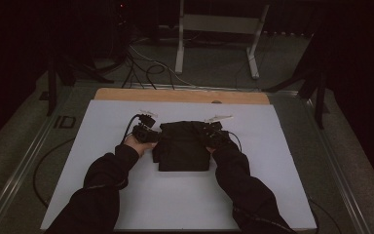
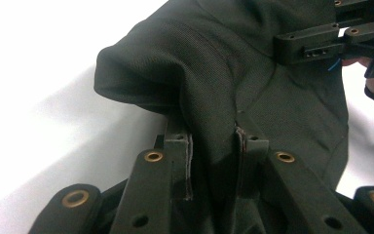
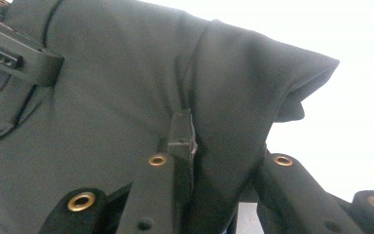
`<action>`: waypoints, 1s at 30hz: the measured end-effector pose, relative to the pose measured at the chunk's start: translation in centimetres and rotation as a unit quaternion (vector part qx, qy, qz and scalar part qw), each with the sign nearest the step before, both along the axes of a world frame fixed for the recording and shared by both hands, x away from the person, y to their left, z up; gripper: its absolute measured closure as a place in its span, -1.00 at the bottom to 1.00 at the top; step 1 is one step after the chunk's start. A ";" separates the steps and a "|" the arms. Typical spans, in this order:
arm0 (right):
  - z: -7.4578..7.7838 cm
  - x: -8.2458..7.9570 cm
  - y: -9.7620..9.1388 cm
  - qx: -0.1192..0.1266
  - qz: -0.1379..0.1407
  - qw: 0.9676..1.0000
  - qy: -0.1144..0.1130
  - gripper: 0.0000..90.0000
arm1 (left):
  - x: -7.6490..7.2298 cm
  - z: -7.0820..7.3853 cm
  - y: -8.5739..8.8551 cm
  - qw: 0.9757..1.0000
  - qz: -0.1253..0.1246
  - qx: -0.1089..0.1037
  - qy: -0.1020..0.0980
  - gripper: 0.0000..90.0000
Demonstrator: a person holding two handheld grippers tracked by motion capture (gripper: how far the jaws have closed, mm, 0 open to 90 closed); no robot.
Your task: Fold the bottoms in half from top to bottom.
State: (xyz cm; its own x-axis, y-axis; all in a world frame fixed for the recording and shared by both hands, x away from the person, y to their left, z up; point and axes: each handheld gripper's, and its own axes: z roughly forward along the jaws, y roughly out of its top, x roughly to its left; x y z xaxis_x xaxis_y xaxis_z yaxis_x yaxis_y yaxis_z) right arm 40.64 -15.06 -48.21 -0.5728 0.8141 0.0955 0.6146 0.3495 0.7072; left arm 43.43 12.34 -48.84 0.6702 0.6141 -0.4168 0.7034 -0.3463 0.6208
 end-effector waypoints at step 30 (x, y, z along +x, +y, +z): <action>-2.8 2.4 -0.1 -0.025 -0.024 0.999 0.026 0.06 | 1.3 -2.3 -0.4 0.997 0.050 0.063 0.011 -0.18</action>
State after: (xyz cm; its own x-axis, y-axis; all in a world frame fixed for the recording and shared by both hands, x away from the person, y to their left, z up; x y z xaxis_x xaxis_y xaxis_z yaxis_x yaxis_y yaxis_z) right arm 43.01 -15.18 -51.04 -0.5277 0.8453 0.0836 0.6677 0.3519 0.6560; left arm 44.72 11.93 -51.12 0.5950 0.7255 -0.3458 0.7508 -0.3482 0.5613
